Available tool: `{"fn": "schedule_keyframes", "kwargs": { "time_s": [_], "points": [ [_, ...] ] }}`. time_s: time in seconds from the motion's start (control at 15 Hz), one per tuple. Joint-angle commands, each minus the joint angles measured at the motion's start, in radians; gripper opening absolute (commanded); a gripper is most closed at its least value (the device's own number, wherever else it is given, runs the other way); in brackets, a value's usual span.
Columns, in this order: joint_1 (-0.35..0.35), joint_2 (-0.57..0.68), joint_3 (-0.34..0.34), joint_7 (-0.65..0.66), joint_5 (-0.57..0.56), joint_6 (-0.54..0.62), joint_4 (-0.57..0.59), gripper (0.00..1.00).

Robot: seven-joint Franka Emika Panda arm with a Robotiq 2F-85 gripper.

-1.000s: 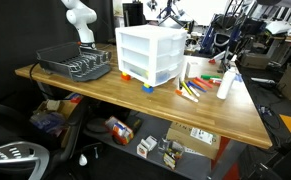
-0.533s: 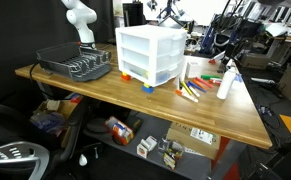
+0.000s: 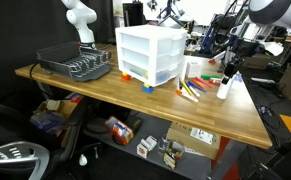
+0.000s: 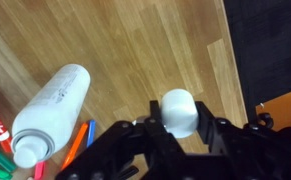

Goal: Remove the lid from the white can on the table

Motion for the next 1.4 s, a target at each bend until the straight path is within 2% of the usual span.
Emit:
{"fn": "schedule_keyframes", "kwargs": {
  "time_s": [0.0,0.13,0.33,0.4,0.47,0.53,0.6,0.73,1.07,1.13,1.27,1.33],
  "points": [
    [-0.015,0.067,0.027,-0.034,0.019,0.097,-0.038,0.13],
    [-0.025,0.119,0.046,-0.007,0.012,0.193,-0.077,0.13],
    [-0.044,0.197,0.090,0.050,-0.021,0.428,-0.153,0.13],
    [0.013,0.221,0.052,0.044,0.005,0.501,-0.175,0.13],
    [0.033,0.242,0.041,0.062,-0.007,0.582,-0.203,0.13],
    [0.038,0.257,0.047,0.065,0.007,0.639,-0.224,0.42],
    [0.037,0.275,0.057,0.071,0.013,0.690,-0.242,0.62],
    [0.035,0.327,0.073,0.079,0.029,0.752,-0.228,0.68],
    [0.025,0.328,0.101,0.111,0.034,0.796,-0.217,0.99],
    [0.031,0.315,0.099,0.108,0.041,0.786,-0.213,1.00],
    [-0.009,0.276,0.133,0.117,0.033,0.710,-0.203,1.00],
    [0.086,0.312,0.017,0.223,-0.102,0.761,-0.207,1.00]
  ]
}}
